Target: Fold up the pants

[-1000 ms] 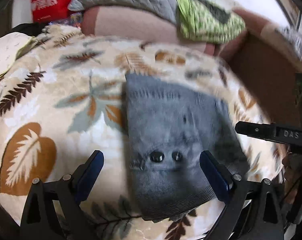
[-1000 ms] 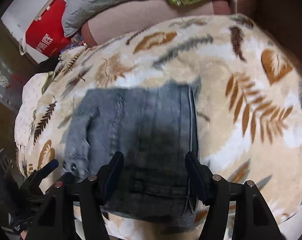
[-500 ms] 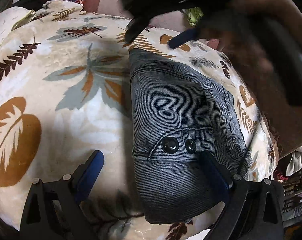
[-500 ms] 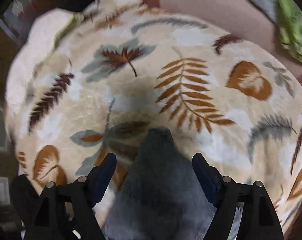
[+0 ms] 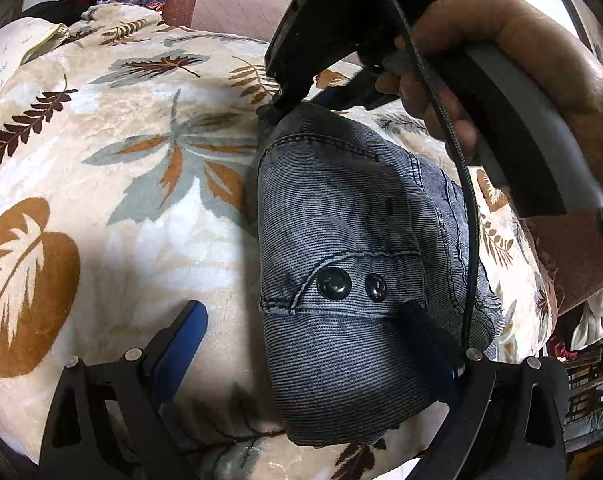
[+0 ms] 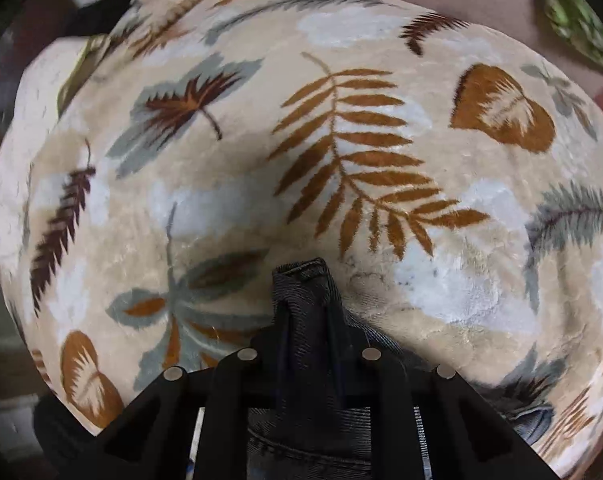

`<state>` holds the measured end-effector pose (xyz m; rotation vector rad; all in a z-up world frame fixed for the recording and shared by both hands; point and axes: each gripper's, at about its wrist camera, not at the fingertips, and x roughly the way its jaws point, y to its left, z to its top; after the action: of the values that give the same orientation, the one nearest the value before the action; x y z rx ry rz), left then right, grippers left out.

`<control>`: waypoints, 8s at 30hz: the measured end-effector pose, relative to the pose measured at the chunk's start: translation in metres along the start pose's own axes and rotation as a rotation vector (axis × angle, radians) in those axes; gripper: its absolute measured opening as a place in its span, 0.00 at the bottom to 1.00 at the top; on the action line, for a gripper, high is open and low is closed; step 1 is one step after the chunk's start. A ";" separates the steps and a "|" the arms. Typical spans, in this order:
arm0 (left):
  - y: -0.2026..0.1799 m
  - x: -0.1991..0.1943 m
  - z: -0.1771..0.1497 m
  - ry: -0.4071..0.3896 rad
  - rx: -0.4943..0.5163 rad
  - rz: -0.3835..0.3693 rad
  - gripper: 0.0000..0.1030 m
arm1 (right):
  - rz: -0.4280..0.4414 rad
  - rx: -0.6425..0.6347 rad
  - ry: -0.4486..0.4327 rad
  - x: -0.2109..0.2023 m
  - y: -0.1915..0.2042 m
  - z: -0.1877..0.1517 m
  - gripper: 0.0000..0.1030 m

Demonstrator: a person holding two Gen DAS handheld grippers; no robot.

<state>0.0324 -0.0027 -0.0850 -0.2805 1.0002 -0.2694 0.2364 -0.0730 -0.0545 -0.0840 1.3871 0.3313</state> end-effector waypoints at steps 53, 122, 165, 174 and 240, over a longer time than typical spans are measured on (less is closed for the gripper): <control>-0.022 -0.023 -0.010 -0.013 0.093 0.216 0.95 | 0.472 0.311 -0.280 -0.045 -0.136 -0.114 0.74; 0.024 0.027 0.052 0.183 -0.285 -0.265 0.93 | 0.621 0.431 -0.270 -0.013 -0.223 -0.202 0.81; 0.000 -0.067 0.096 -0.138 0.075 0.031 0.24 | 0.332 0.053 -0.452 -0.131 -0.092 -0.154 0.24; 0.027 -0.061 0.128 -0.164 0.056 0.065 0.24 | 0.318 0.015 -0.462 -0.125 -0.068 -0.107 0.24; 0.061 -0.014 0.049 -0.094 -0.007 0.199 0.88 | -0.203 0.067 -0.329 -0.017 -0.072 -0.020 0.83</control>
<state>0.0731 0.0646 -0.0704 -0.1963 0.9287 -0.0718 0.2346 -0.1495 -0.0515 -0.1089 1.0525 0.1216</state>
